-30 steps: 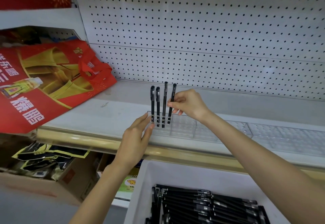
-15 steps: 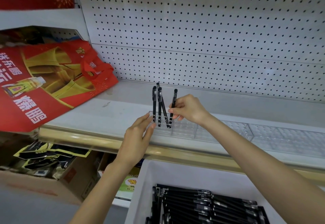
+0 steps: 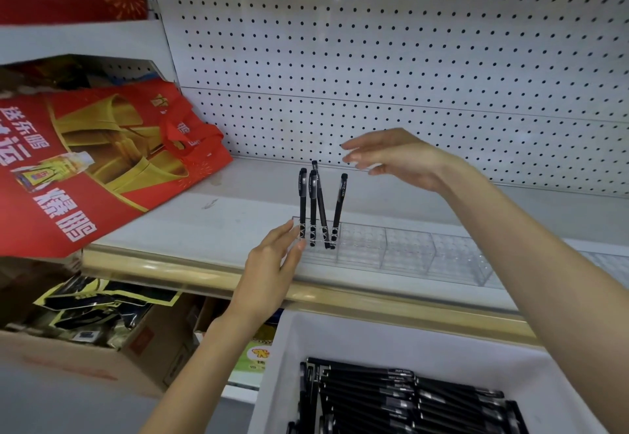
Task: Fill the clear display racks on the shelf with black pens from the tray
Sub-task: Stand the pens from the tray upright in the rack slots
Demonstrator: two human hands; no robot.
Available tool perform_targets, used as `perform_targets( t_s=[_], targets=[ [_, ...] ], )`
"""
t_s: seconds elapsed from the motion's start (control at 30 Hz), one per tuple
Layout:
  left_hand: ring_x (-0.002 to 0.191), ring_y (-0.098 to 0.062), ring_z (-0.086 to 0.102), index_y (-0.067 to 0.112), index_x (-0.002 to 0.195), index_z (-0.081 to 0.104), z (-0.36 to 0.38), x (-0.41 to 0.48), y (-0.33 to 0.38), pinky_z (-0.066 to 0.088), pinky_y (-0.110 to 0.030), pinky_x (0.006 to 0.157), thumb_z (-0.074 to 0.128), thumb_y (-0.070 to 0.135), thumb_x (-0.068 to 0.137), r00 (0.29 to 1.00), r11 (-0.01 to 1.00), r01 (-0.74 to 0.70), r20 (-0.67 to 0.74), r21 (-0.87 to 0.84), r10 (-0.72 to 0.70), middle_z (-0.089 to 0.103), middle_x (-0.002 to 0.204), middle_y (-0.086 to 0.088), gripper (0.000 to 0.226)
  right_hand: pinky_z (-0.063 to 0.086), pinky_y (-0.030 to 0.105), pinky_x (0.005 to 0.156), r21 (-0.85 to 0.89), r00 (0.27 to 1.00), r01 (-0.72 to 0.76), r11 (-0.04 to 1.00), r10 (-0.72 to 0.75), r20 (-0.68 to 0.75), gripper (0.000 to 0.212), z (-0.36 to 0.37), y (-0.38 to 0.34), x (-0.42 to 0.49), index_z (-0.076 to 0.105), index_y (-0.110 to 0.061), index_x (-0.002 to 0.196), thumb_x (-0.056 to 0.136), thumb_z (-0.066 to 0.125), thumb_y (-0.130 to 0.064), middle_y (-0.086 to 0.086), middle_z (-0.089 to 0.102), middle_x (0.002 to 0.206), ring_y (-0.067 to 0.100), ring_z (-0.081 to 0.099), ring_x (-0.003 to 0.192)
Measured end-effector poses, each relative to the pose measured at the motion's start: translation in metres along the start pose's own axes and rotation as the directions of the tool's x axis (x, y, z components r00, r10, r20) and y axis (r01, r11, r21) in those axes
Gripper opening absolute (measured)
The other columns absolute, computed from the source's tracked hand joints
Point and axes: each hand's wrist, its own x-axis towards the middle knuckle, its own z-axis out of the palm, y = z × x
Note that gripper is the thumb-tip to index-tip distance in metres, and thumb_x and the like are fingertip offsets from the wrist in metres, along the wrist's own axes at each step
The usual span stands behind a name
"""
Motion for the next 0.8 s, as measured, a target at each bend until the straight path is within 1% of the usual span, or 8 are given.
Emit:
perform_targets(
  t_s=[0.1,0.23,0.4,0.5,0.57,0.63,0.7,0.8],
  targets=[
    [0.123,0.002,0.043,0.016,0.136,0.054,0.000,0.000,0.000,0.035,-0.016,0.105,0.044,0.030,0.100,1.000,1.000,-0.003,0.006,0.010,0.003,0.044,0.146,0.006,0.039,0.051,0.022,0.083,-0.048,0.999,0.042,0.998,-0.043,-0.027,0.021,0.014,-0.008,0.017,0.068,-0.020,0.113,0.096,0.057,-0.023,-0.001,0.070,0.110,0.010,0.062,0.096],
    [0.125,0.001,0.043,0.015,0.136,0.054,0.000,0.000,0.000,0.036,-0.025,0.110,0.045,0.029,0.100,1.000,0.999,-0.017,0.004,0.028,0.017,0.044,0.146,0.005,0.039,0.050,0.027,0.094,-0.107,1.000,0.020,0.994,-0.020,-0.006,0.029,0.035,-0.015,0.033,0.067,-0.017,0.115,0.100,0.048,-0.034,0.002,0.066,0.118,0.017,0.061,0.107],
    [0.130,-0.006,0.043,0.014,0.137,0.052,0.000,-0.001,0.000,0.036,-0.030,0.111,0.046,0.026,0.100,1.000,0.999,-0.023,0.011,0.049,0.023,0.043,0.147,0.004,0.039,0.049,0.028,0.098,-0.131,0.998,0.007,0.991,0.000,0.055,0.040,0.043,-0.015,0.035,0.070,-0.012,0.107,0.101,0.043,-0.041,0.001,0.065,0.118,0.019,0.063,0.102],
    [0.130,-0.006,0.043,0.013,0.138,0.052,0.000,-0.002,0.001,0.036,-0.030,0.111,0.046,0.027,0.100,1.000,0.998,-0.025,0.011,0.054,0.025,0.043,0.147,0.004,0.040,0.049,0.026,0.099,-0.111,0.999,0.019,0.994,-0.015,0.033,0.041,0.040,-0.013,0.029,0.070,-0.009,0.107,0.101,0.044,-0.040,0.000,0.066,0.109,0.021,0.063,0.106],
    [0.131,-0.007,0.043,0.013,0.138,0.052,0.000,-0.002,0.001,0.036,-0.030,0.111,0.046,0.028,0.100,1.000,0.998,-0.022,0.012,0.052,0.021,0.043,0.147,0.004,0.041,0.050,0.027,0.097,-0.071,0.999,0.039,0.997,-0.038,0.013,0.038,0.037,-0.010,0.025,0.070,-0.008,0.106,0.100,0.046,-0.036,0.005,0.069,0.109,0.021,0.065,0.104],
    [0.131,-0.007,0.043,0.012,0.137,0.052,0.001,-0.002,0.001,0.037,-0.031,0.111,0.046,0.028,0.100,1.000,0.999,-0.018,0.009,0.044,0.018,0.043,0.147,0.003,0.041,0.052,0.023,0.091,-0.069,0.998,0.069,0.995,-0.068,0.008,0.028,0.034,-0.008,0.021,0.069,-0.007,0.107,0.099,0.051,-0.027,0.005,0.070,0.107,0.014,0.067,0.099],
    [0.131,-0.007,0.043,0.012,0.138,0.052,0.002,-0.002,0.001,0.037,-0.032,0.111,0.046,0.028,0.100,1.000,0.999,-0.013,0.006,0.041,0.013,0.043,0.147,0.003,0.041,0.053,0.018,0.086,-0.119,0.996,0.093,0.989,-0.092,0.011,0.021,0.033,-0.006,0.018,0.070,-0.008,0.107,0.097,0.055,-0.020,0.004,0.071,0.102,0.007,0.067,0.093],
    [0.132,-0.009,0.043,0.012,0.138,0.052,0.002,-0.002,0.002,0.037,-0.034,0.111,0.046,0.027,0.100,1.000,0.999,-0.009,0.006,0.041,0.008,0.042,0.148,0.003,0.041,0.053,0.018,0.086,-0.122,0.995,0.103,0.987,-0.103,0.006,0.020,0.032,-0.006,0.018,0.070,-0.007,0.106,0.095,0.058,-0.018,0.005,0.071,0.101,0.006,0.067,0.091]
  ],
)
